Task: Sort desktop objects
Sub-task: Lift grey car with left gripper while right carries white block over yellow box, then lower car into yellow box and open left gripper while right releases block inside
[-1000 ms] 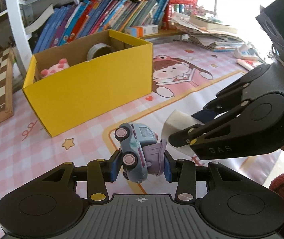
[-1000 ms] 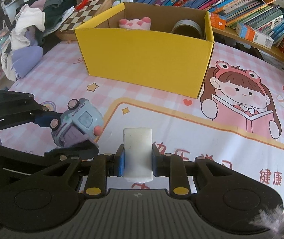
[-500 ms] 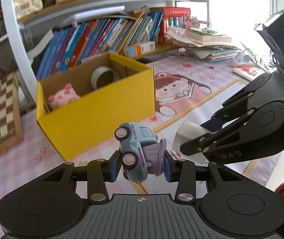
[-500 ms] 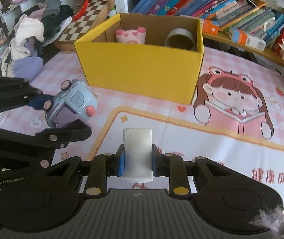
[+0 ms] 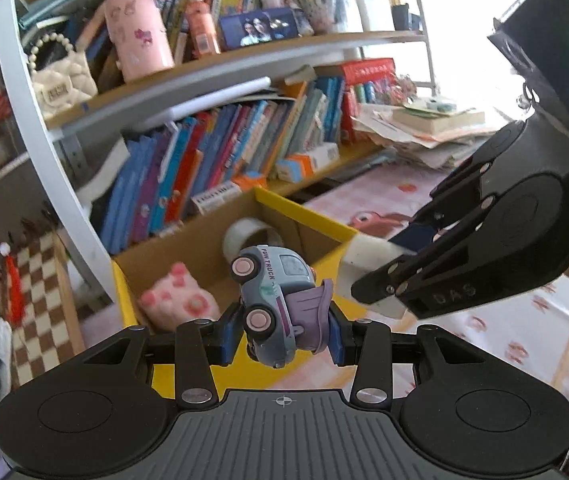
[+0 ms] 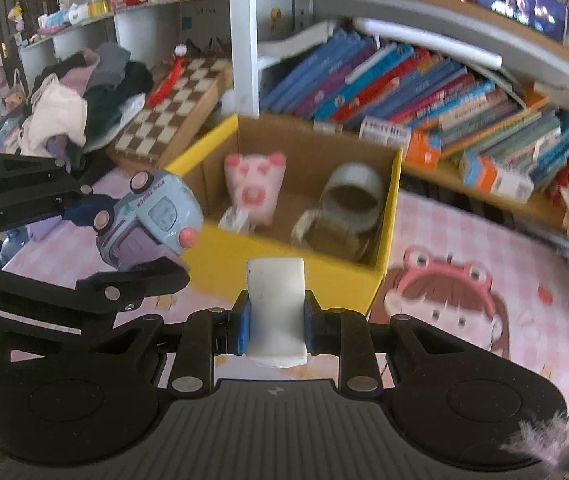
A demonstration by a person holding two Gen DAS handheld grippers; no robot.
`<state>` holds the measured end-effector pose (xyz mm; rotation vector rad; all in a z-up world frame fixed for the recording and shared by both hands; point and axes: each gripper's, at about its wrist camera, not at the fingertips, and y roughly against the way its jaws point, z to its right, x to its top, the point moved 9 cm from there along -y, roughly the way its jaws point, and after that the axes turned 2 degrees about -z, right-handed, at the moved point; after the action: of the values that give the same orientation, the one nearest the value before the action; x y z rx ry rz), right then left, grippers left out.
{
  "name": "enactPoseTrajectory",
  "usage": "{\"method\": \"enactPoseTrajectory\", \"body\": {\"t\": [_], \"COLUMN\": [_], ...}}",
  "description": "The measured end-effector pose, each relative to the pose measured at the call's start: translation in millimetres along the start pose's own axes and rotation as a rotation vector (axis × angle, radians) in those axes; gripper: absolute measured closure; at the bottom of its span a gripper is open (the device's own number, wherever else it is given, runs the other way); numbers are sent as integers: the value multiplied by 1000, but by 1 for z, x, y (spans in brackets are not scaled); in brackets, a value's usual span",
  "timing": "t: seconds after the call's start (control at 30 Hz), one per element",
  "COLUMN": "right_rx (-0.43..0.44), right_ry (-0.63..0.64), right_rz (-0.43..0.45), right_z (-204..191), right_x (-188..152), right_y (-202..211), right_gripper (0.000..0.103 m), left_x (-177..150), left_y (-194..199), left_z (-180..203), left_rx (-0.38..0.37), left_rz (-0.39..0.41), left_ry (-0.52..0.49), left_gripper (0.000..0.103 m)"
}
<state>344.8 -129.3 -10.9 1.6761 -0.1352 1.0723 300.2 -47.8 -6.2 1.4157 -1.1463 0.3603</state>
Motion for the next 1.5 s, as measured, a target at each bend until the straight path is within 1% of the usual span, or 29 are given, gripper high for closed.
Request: {"method": "enactPoseTrajectory", "body": {"t": [0.2,0.33,0.53,0.67,0.83,1.03,1.1,1.27,1.5], "right_rx": [-2,-7,-15,-20,10,45,57,87,103], "right_ry": [5,26,53,72,65,56,53,46,56], "right_rz": [45,51,31,17,-32,-91,-111,-161,-213], "right_z": [14,20,32,39,37,35,34,32,30], "right_x": [42,63,91,109,115,123,125,129,123], "right_y": [-13,-29,-65,-89,-122,-161,-174,-205,-229], "right_gripper": [80,80,80,80,80,80,80,80,80], "left_x": [15,22,21,19,19,10,8,7,-1], "left_y": [-18,-35,-73,-99,-122,-142,-145,-148,-151], "left_z": [-25,-38,-47,-47,-43,-43,-43,-42,-45], "left_rx": [37,51,50,26,-4,-13,-11,-48,-126], "left_rz": [7,-3,-70,-124,-159,-220,-228,-239,-258], "left_ry": [16,31,35,41,75,102,102,130,241], "left_gripper": [62,62,62,62,62,62,62,62,62]}}
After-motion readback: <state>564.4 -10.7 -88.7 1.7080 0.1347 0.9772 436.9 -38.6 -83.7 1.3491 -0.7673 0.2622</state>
